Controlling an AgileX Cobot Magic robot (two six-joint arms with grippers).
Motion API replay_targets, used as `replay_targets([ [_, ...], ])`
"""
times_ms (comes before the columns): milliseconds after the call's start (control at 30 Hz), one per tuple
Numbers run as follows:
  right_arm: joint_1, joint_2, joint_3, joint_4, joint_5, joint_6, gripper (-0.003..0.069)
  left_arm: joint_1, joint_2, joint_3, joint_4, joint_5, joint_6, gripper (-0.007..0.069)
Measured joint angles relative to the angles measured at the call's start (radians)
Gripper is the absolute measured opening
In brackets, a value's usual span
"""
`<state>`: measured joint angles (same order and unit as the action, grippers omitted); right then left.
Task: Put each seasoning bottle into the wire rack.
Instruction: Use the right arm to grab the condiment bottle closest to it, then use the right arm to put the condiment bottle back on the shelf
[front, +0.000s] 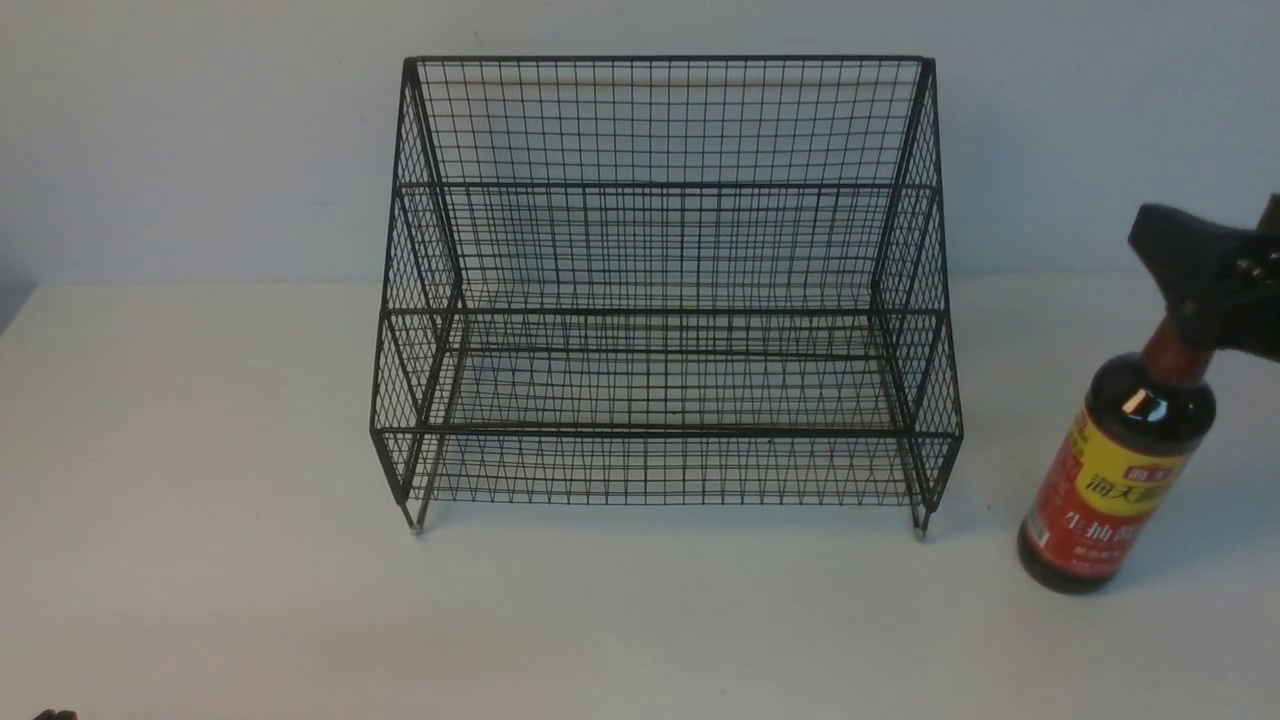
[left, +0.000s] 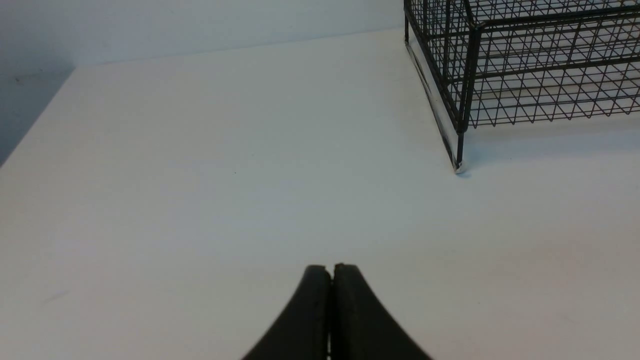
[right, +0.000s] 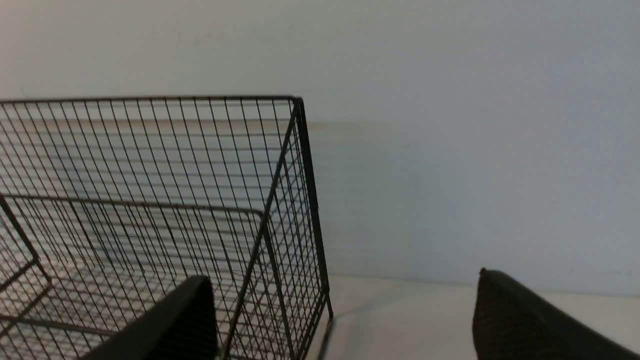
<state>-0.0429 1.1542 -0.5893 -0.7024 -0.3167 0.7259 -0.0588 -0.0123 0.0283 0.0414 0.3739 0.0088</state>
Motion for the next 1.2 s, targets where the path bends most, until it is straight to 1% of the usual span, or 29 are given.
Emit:
replay_targets([
  [100, 0.0, 0.021, 0.0, -0.016, 0.028, 0.005, 0.0638, 0.0, 0.0, 0.0, 0.0, 0.0, 0.0, -0.0013],
  [367, 0.0, 0.111, 0.0, -0.027, 0.001, 0.032, 0.0638, 0.0, 0.0, 0.0, 0.0, 0.0, 0.0, -0.0013],
  [500, 0.0, 0.144, 0.0, -0.03, -0.007, 0.034, 0.0617, 0.0, 0.0, 0.0, 0.0, 0.0, 0.0, -0.0013],
  [567, 0.0, 0.156, 0.0, -0.036, -0.014, 0.035, 0.0566, 0.0, 0.0, 0.0, 0.0, 0.0, 0.0, -0.0013],
  [633, 0.0, 0.162, 0.0, -0.052, -0.02, 0.035, 0.0485, 0.0, 0.0, 0.0, 0.0, 0.0, 0.0, -0.0013],
  [667, 0.0, 0.162, 0.0, -0.061, -0.02, 0.035, 0.0416, 0.0, 0.0, 0.0, 0.0, 0.0, 0.0, -0.0013],
  [733, 0.0, 0.162, -0.001, -0.073, -0.022, 0.032, 0.0301, 0.0, 0.0, 0.0, 0.0, 0.0, 0.0, -0.0013],
  [767, -0.001, 0.162, -0.004, -0.086, -0.019, 0.015, 0.0273, 0.0, 0.0, 0.0, 0.0, 0.0, 0.0, -0.0013],
  [833, -0.002, 0.153, -0.004, -0.091, -0.022, 0.027, 0.0269, 0.0, 0.0, 0.0, 0.0, 0.0, 0.0, -0.0013],
  [1033, 0.0, 0.072, -0.003, -0.181, 0.022, 0.049, 0.0269, 0.0, 0.0, 0.0, 0.0, 0.0, 0.0, -0.0013],
  [1133, 0.0, 0.0, -0.048, -0.235, 0.061, 0.114, 0.0269, 0.0, 0.0, 0.0, 0.0, 0.0, 0.0, -0.0013],
  [1200, 0.0, -0.041, -0.11, -0.283, 0.06, 0.188, 0.0269, 0.0, 0.0, 0.0, 0.0, 0.0, 0.0, -0.0013],
])
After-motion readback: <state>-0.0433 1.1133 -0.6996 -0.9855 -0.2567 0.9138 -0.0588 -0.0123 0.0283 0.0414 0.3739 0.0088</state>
